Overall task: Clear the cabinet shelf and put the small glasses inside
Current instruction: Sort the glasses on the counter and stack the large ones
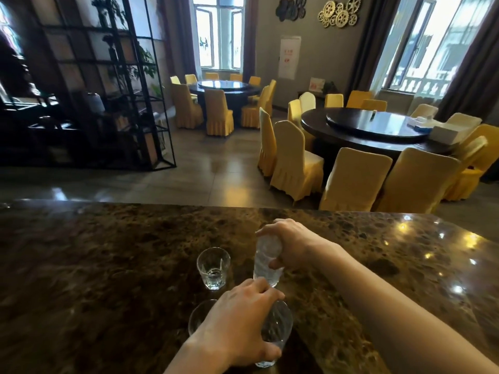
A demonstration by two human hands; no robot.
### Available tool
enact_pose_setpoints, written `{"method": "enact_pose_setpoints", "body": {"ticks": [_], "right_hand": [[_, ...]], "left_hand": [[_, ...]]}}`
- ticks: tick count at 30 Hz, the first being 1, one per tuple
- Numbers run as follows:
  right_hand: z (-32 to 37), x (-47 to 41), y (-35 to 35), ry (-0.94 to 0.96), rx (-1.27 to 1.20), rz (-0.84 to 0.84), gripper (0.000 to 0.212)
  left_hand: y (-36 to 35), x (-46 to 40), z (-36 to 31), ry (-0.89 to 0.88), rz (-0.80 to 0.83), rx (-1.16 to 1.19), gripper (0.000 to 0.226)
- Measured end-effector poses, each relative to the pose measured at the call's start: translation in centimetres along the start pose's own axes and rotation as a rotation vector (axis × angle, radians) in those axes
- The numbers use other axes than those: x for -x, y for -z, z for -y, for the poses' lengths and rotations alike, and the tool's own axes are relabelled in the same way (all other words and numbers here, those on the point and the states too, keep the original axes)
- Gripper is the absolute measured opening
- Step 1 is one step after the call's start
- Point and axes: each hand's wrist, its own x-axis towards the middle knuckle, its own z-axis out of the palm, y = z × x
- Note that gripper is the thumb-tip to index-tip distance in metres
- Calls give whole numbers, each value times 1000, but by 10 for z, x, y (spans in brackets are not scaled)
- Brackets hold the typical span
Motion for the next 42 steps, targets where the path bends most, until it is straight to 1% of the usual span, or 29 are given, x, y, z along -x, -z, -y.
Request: {"method": "enact_pose_setpoints", "body": {"ticks": [8, 20, 23, 26, 28, 32, 34, 36, 39, 42], "right_hand": [[4, -25, -15, 17, -3, 6, 80], [-4, -23, -18, 2, -33, 55, 84], [-3, -20, -14, -14, -54, 82, 86], [-2, -10, -7, -43, -97, 42, 81], [1, 2, -1, -43, -121, -37, 74], [16, 35, 10, -25, -116, -169, 63], [32, 56, 11, -1, -121, -212, 60], [55, 75, 4, 53, -118, -223, 59], [94, 88, -18, 177, -48, -155, 59], [127, 79, -52, 247, 40, 26, 66]], "left_hand": [[1, -13, 2, 2, 11, -1, 85], [-1, -22, 6, -5, -7, 1, 88], [1, -19, 5, -11, -22, 16, 91], [3, -10, 4, -14, -47, 56, 94], [8, 1, 7, 7, -86, 98, 90], [23, 29, 29, 76, -215, 132, 71], [34, 43, 49, 146, -275, 151, 60], [44, 51, 74, 229, -309, 154, 54], [56, 44, 110, 326, -284, 119, 60], [60, 23, 134, 329, -191, 78, 75]]}}
